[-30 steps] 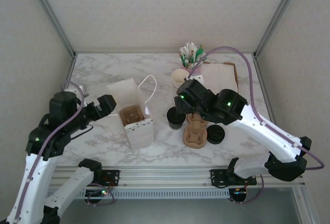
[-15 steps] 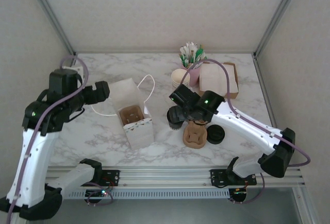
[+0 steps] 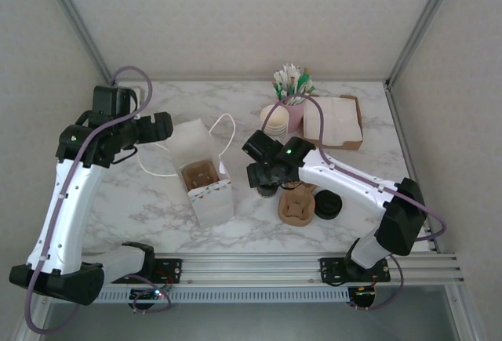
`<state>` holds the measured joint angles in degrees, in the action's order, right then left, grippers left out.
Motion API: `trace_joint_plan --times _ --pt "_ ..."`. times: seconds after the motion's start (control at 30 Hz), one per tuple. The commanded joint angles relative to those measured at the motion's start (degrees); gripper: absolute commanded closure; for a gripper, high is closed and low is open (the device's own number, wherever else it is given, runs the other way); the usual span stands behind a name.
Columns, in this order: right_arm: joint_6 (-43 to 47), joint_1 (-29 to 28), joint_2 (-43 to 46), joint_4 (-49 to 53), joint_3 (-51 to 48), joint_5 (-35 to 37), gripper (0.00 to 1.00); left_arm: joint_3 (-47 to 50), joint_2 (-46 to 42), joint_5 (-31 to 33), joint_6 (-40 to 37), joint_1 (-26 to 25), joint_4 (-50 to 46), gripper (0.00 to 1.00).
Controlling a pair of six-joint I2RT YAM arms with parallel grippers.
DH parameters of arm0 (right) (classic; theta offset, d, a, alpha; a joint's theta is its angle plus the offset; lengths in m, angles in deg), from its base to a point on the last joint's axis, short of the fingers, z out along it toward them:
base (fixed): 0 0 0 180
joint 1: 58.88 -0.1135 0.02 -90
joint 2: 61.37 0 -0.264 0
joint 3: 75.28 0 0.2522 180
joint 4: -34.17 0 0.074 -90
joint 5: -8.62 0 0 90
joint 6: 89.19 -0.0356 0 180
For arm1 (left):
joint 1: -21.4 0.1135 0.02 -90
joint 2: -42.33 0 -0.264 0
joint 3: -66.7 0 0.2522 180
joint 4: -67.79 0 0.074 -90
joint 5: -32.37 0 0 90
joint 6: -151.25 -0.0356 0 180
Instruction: Pack the takeout coffee
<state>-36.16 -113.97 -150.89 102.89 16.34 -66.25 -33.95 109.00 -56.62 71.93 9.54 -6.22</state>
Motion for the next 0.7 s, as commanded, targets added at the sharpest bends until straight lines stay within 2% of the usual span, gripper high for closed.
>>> trace_joint_plan --times 0.0,0.13,0.33,0.5,0.67 --pt "-1.4 0.4 -1.4 0.0 -0.7 1.1 0.14 1.8 0.7 -2.8 1.1 3.0 2.9 0.08" --pt "-1.5 0.5 -2.0 0.0 -0.9 1.8 0.15 3.8 0.8 -7.1 3.3 6.2 7.0 0.12" --pt "-1.2 0.7 -3.8 -0.5 0.0 1.7 0.15 8.3 -0.9 -10.9 3.1 6.9 13.1 0.08" --pt "-1.2 0.8 -4.6 -0.6 0.5 1.7 0.18 12.8 -3.1 -9.2 2.9 6.9 17.0 0.05" --pt "-1.2 0.8 -5.4 -0.9 0.7 1.4 0.23 14.4 -2.6 -4.6 5.5 8.6 17.8 0.03"
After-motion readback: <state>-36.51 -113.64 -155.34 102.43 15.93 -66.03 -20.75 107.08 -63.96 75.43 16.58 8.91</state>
